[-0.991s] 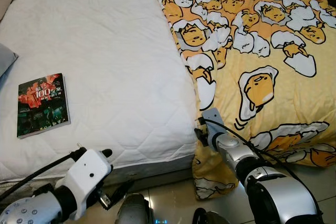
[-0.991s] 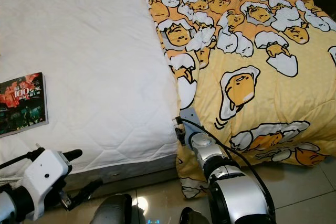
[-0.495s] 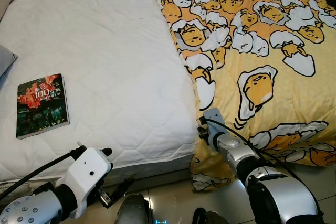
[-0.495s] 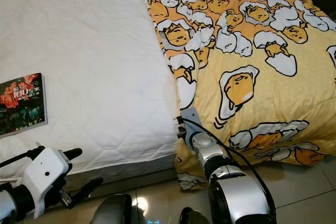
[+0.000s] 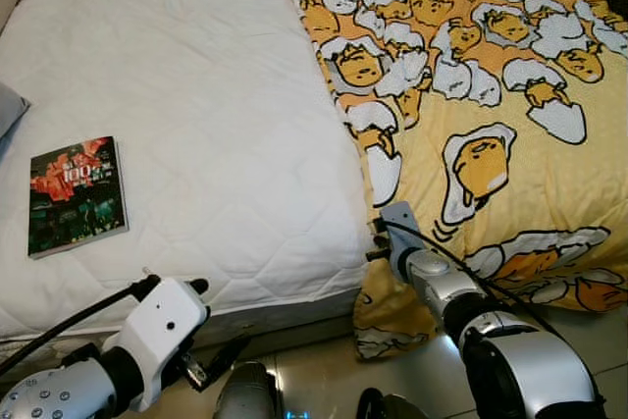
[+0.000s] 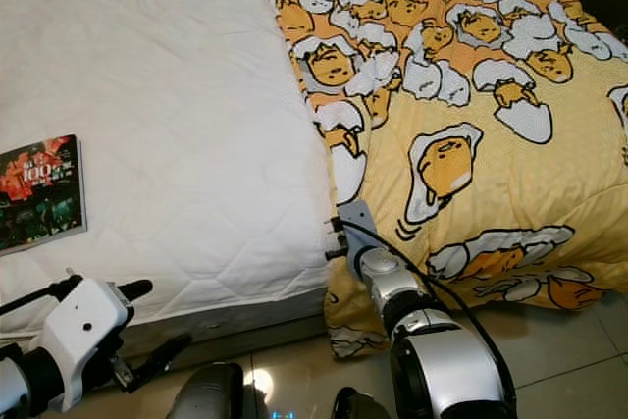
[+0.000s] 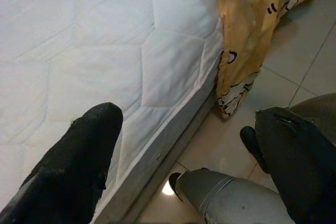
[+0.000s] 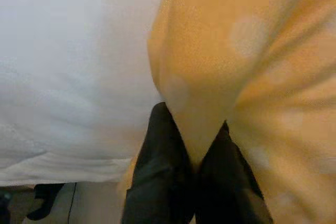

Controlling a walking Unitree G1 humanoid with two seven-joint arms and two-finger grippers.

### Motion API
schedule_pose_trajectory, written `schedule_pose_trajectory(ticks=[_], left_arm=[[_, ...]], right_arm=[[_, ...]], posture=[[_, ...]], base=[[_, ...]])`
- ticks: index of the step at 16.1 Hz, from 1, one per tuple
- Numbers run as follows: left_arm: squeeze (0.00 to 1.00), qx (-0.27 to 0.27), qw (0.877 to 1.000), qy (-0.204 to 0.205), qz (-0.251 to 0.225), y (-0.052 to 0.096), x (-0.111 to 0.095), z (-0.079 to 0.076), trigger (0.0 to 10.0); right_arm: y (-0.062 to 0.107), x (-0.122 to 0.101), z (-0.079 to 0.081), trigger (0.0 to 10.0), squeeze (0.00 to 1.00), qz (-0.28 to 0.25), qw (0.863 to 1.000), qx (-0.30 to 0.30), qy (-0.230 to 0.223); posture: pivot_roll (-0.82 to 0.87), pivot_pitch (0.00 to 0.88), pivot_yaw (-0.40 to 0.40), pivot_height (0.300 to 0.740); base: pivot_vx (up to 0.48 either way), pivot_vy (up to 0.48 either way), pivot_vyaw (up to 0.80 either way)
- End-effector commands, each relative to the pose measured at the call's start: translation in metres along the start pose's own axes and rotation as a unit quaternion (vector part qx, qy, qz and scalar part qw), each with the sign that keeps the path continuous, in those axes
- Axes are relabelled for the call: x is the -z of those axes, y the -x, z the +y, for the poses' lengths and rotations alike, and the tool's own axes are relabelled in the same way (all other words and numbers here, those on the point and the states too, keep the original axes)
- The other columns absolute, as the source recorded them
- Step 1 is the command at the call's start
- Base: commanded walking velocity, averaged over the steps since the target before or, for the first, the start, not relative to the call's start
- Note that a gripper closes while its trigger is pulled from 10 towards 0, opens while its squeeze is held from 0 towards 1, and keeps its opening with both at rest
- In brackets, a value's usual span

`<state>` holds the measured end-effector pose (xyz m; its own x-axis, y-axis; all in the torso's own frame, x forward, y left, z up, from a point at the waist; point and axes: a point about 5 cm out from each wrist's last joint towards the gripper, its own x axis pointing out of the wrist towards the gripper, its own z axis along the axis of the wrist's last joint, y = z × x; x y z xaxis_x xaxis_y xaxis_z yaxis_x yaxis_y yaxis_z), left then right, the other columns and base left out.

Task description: Clean up the room

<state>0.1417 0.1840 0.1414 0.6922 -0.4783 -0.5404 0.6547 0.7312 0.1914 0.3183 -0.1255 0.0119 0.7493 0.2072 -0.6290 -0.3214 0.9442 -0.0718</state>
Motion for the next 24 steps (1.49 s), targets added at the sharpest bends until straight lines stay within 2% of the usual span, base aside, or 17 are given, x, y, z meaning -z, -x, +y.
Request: schedule_pose_trajectory(ticks=[1,3,6,8,10,11,13,14,15,16,17,18,19,21,23,24], left_arm=[[0.00,-0.006,1.000,-0.001,0.001,0.002,-0.001,-0.001,10.0],[0.00,-0.009,1.000,0.002,0.001,0.004,0.000,-0.002,10.0],[0.00,-0.009,1.000,0.005,0.004,0.005,0.001,-0.006,10.0],[0.00,-0.008,1.000,0.007,0.005,0.005,0.002,-0.007,10.0],[0.00,-0.007,1.000,0.008,0.005,0.003,0.003,-0.007,10.0],[0.00,-0.007,1.000,0.007,0.003,0.000,0.004,-0.006,10.0],[0.00,-0.010,1.000,0.007,-0.001,-0.003,0.004,-0.004,10.0],[0.00,-0.020,1.000,0.017,-0.013,-0.009,0.004,-0.001,10.0],[0.00,-0.039,0.998,0.043,-0.025,-0.017,0.006,0.000,10.0],[0.00,-0.050,0.997,0.058,-0.030,-0.021,0.008,0.000,10.0],[0.00,-0.109,0.987,0.105,-0.050,-0.032,0.013,0.006,10.0],[0.00,-0.156,0.976,0.139,-0.060,-0.038,0.018,0.011,10.0],[0.00,-0.168,0.973,0.147,-0.061,-0.039,0.020,0.013,10.0],[0.00,-0.217,0.959,0.165,-0.079,-0.053,0.020,0.025,10.0],[0.00,-0.224,0.955,0.167,-0.096,-0.073,0.013,0.028,10.0],[0.00,-0.226,0.954,0.167,-0.104,-0.083,0.009,0.030,10.0]], right_arm=[[0.000,0.000,0.007,0.0,0.00,-0.005,1.000,-0.027,0.003],[0.000,0.008,0.023,0.0,0.00,-0.004,0.996,-0.086,0.014],[0.002,0.024,0.038,0.0,0.00,0.013,0.991,-0.134,0.015],[0.007,0.034,0.053,0.0,0.00,0.013,0.983,-0.182,-0.011],[0.011,0.045,0.057,0.0,0.00,0.034,0.982,-0.183,0.003],[0.015,0.043,0.064,10.0,1.00,0.033,0.976,-0.211,-0.031],[0.018,0.037,0.067,10.0,1.00,0.022,0.973,-0.229,-0.027],[0.022,0.032,0.061,10.0,1.00,0.008,0.979,-0.203,0.001],[0.028,0.028,0.050,10.0,0.42,-0.009,0.985,-0.173,0.014],[0.031,0.027,0.044,10.0,0.42,-0.018,0.987,-0.160,0.019],[0.044,0.021,0.030,10.0,0.00,-0.054,0.991,-0.124,0.011],[0.059,0.015,0.019,10.0,0.00,-0.091,0.991,-0.094,0.001],[0.064,0.013,0.017,10.0,0.00,-0.101,0.991,-0.086,-0.002],[0.083,-0.002,-0.004,10.0,0.00,-0.177,0.984,0.010,-0.031],[0.090,-0.003,-0.023,10.0,0.00,-0.191,0.978,0.088,-0.017],[0.092,0.000,-0.030,10.0,0.00,-0.187,0.975,0.118,-0.025]], posture=[[0.53,0.168,-0.064,0.740],[0.53,0.172,-0.072,0.740],[0.53,0.174,-0.076,0.740],[0.52,0.168,-0.081,0.740],[0.51,0.155,-0.086,0.740],[0.51,0.142,-0.091,0.740],[0.49,0.125,-0.097,0.740],[0.45,0.082,-0.101,0.740],[0.42,0.059,-0.093,0.740],[0.42,0.059,-0.093,0.740],[0.35,0.012,-0.080,0.740],[0.31,0.000,-0.069,0.740],[0.31,0.000,-0.069,0.740],[0.17,0.000,-0.011,0.740],[0.10,0.000,0.036,0.740],[0.09,0.000,0.051,0.740]], base=[[0.000,0.000,0.00],[0.000,0.000,0.00],[0.000,0.000,0.00],[0.000,0.000,0.00],[0.000,0.000,0.00],[0.000,0.000,0.00],[0.000,0.000,0.00],[0.000,0.000,0.00],[0.000,0.000,0.00],[0.000,0.000,0.00],[0.000,0.000,0.00],[0.000,0.000,0.00],[0.000,0.000,0.00],[0.000,0.000,0.00],[0.000,-0.439,0.00],[0.000,-0.461,0.00]])
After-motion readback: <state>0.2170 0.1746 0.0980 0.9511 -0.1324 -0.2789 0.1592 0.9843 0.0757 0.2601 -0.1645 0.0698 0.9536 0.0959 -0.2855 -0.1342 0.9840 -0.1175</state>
